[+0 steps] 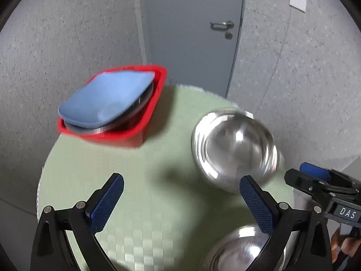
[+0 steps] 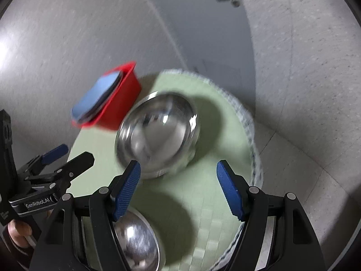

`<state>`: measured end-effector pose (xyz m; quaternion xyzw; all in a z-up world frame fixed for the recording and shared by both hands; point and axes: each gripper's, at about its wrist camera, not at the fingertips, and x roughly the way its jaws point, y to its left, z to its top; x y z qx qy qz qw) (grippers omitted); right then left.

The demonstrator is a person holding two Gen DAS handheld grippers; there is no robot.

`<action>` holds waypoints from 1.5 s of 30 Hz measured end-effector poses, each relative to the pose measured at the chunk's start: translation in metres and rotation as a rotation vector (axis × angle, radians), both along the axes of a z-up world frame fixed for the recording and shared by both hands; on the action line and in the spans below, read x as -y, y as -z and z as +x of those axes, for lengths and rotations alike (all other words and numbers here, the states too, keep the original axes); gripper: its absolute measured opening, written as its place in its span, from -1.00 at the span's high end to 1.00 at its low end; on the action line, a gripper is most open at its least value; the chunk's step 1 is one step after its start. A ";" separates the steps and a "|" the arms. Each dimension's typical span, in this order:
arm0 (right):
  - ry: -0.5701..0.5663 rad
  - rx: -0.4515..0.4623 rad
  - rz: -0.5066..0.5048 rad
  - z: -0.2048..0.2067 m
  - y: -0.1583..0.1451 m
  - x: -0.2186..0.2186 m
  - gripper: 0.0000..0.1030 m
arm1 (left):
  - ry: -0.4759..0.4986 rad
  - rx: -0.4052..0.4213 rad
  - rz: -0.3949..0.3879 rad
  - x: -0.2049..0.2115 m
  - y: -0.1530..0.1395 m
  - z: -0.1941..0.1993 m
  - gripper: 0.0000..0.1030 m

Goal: Organize plates and bowls
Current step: 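Move both grippers toward the medium steel bowl on the cloth, then grasp the medium steel bowl's rim with both grippers and lift it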

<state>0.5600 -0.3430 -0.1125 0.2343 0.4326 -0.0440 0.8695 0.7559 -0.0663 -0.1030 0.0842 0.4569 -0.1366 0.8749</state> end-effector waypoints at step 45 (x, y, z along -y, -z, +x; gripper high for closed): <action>-0.058 0.058 0.025 0.052 -0.019 0.021 0.61 | 0.090 -0.059 -0.170 0.026 -0.008 0.070 0.70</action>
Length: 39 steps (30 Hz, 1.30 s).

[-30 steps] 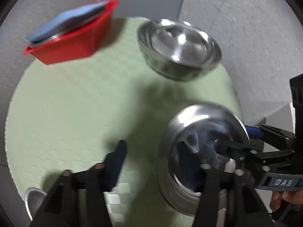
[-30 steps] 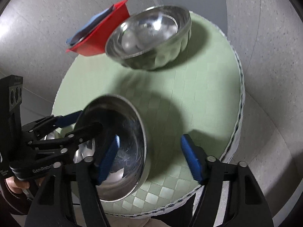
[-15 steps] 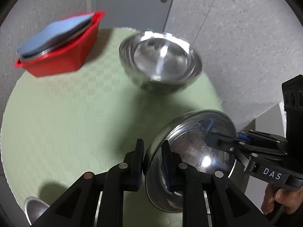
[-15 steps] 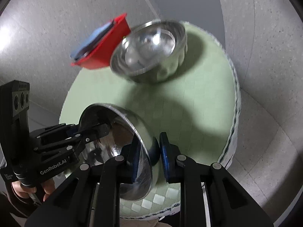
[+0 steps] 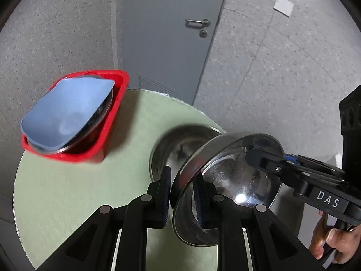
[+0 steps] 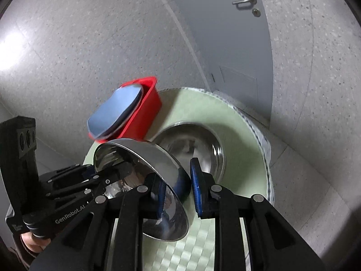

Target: Organize plates and bowls

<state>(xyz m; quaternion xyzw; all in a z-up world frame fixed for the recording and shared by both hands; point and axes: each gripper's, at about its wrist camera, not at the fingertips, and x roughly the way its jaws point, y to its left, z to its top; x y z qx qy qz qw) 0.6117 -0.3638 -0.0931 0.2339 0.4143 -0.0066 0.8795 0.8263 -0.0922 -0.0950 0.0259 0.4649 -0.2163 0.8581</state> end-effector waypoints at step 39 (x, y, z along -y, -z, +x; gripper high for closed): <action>-0.012 -0.062 -0.139 0.035 0.040 0.014 0.35 | 0.036 -0.099 0.108 0.031 0.056 0.046 0.26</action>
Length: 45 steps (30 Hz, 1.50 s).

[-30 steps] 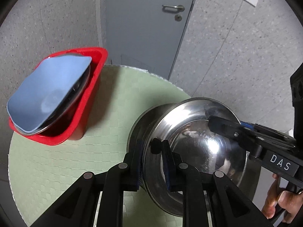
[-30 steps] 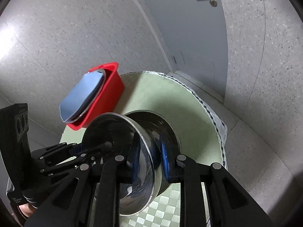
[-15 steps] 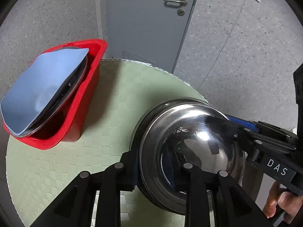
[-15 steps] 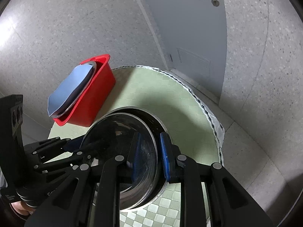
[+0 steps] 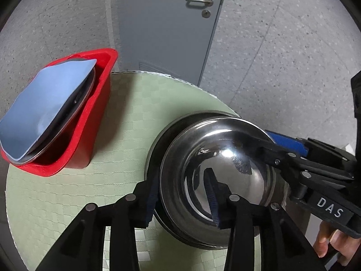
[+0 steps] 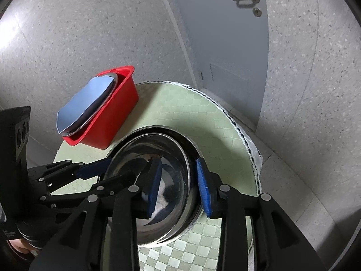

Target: Organize plates and bowls

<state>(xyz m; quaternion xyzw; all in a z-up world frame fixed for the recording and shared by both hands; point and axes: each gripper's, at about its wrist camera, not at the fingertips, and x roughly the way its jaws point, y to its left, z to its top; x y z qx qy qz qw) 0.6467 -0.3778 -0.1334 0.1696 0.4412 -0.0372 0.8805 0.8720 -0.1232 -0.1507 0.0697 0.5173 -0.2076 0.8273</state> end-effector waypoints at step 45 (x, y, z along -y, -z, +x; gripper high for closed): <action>-0.170 -0.018 0.051 -0.069 0.007 -0.239 -0.20 | -0.290 0.172 0.026 -0.287 -0.078 -0.255 -0.54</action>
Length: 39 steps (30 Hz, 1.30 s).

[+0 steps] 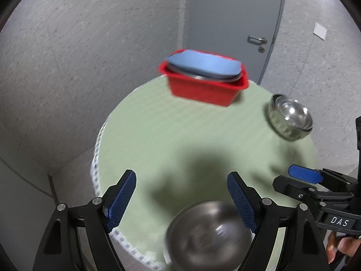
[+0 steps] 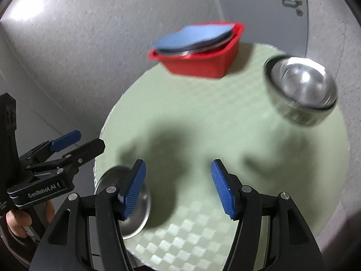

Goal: Organize plates and bowls
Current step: 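Move both grippers toward the small steel bowl on the cloth, then grip the steel bowl's rim with both grippers and lift it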

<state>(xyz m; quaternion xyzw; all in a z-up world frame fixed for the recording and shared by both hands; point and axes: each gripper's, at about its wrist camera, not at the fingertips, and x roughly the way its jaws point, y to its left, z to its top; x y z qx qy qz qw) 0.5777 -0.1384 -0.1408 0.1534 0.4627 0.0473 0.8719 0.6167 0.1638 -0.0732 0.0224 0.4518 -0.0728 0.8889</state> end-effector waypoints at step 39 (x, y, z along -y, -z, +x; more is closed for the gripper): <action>0.098 0.013 0.106 -0.013 -0.009 0.079 0.67 | 0.178 -0.035 -0.128 0.093 0.006 0.080 0.71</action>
